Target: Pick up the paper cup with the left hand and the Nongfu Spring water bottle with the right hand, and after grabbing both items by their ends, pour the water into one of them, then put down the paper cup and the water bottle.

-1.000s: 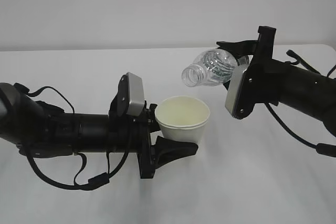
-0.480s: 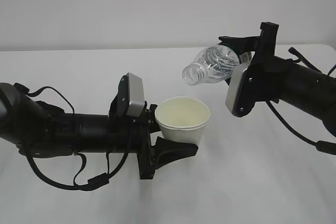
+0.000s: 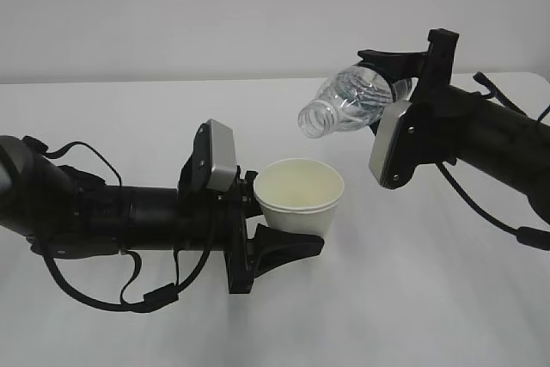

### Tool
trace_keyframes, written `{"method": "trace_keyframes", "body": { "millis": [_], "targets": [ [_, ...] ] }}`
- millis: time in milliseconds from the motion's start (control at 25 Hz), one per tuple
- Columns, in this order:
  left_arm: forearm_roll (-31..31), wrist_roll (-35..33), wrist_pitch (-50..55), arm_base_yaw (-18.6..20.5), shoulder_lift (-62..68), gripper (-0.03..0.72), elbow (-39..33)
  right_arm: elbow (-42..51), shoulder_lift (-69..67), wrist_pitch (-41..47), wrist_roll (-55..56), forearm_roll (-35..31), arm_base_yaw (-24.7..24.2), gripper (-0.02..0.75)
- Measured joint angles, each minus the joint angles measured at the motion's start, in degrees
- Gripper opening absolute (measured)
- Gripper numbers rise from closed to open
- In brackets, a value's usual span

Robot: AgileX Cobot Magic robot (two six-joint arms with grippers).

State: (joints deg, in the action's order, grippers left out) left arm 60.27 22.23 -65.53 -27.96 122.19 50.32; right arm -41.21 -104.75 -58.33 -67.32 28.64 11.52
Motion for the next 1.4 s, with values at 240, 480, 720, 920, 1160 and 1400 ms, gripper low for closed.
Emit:
{"method": "trace_keyframes", "body": {
  "millis": [240, 480, 720, 920, 1160, 1400],
  "targets": [
    [0.0, 0.0, 0.0, 0.0, 0.0, 0.456, 0.0, 0.0, 0.0, 0.0, -0.2, 0.0, 0.0, 0.448],
    [0.0, 0.0, 0.0, 0.0, 0.0, 0.456, 0.0, 0.0, 0.0, 0.0, -2.5, 0.0, 0.0, 0.448],
    [0.1, 0.0, 0.0, 0.0, 0.0, 0.456, 0.0, 0.0, 0.0, 0.0, -3.6, 0.0, 0.0, 0.448],
    [0.2, 0.0, 0.0, 0.0, 0.0, 0.456, 0.0, 0.0, 0.0, 0.0, -5.1, 0.0, 0.0, 0.448],
    [0.4, 0.0, 0.0, 0.0, 0.0, 0.456, 0.0, 0.0, 0.0, 0.0, -7.4, 0.0, 0.0, 0.448],
    [1.2, 0.0, 0.0, 0.0, 0.0, 0.456, 0.0, 0.0, 0.0, 0.0, -8.8, 0.1, 0.0, 0.448]
  ]
}}
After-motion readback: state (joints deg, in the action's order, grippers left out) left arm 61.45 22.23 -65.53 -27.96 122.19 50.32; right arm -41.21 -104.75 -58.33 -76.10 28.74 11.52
